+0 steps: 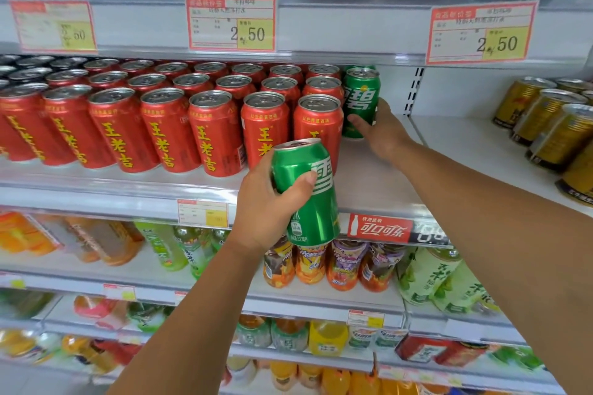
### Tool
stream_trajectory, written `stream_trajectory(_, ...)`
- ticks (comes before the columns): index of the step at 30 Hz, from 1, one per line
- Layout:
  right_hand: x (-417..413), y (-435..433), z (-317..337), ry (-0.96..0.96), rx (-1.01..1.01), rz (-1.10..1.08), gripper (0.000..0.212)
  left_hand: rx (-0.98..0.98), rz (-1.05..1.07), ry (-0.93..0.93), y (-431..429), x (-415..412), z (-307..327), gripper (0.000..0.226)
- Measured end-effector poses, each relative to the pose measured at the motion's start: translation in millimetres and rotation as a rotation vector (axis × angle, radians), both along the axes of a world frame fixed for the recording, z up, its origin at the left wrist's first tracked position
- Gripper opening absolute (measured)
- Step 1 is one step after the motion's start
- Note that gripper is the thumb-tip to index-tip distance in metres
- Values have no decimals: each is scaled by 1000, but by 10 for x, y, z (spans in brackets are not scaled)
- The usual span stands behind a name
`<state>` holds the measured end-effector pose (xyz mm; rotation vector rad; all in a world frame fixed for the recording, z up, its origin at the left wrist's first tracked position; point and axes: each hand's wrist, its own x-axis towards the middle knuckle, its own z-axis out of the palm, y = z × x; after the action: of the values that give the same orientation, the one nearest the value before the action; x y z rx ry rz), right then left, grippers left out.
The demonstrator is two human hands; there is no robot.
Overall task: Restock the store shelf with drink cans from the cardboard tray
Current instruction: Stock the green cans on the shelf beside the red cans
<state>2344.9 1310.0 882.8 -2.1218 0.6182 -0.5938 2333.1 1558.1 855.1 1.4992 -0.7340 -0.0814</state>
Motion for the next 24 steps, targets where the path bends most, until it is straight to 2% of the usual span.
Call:
stream_trajectory(5, -259, 235, 170, 42, 69, -52, 81, 22, -53, 39, 49, -41, 44, 53)
stream_trajectory(8, -764, 624, 305, -182, -24, -48, 54, 25, -114, 85, 106, -75, 106, 49)
stream_trajectory(10, -1156, 879, 308, -265, 45, 97, 43, 12, -159, 98, 128, -97, 168, 43)
stream_trajectory(11, -1335, 995, 294, -237, 111, 218, 46, 0, -180, 93, 125, -120, 203, 42)
stream_trajectory(14, -1637, 1244, 269, -87, 207, 518, 74, -31, -227, 51, 50, -252, 322, 51)
stream_trajectory(15, -1653, 1263, 259, -83, 199, 525, 77, -39, -241, 24, 7, -308, 359, 52)
stream_trajectory(18, -1660, 1245, 282, -152, 159, 411, 68, -24, -250, -90, -104, -447, 455, 49)
stream_trajectory(21, -1631, 1134, 290, -186, 103, 335, 65, -21, -238, -109, -152, -456, 477, 49)
stream_trajectory(24, -1530, 1030, 256, -201, 60, 223, 71, 117, -88, -218, -103, -323, 382, 62)
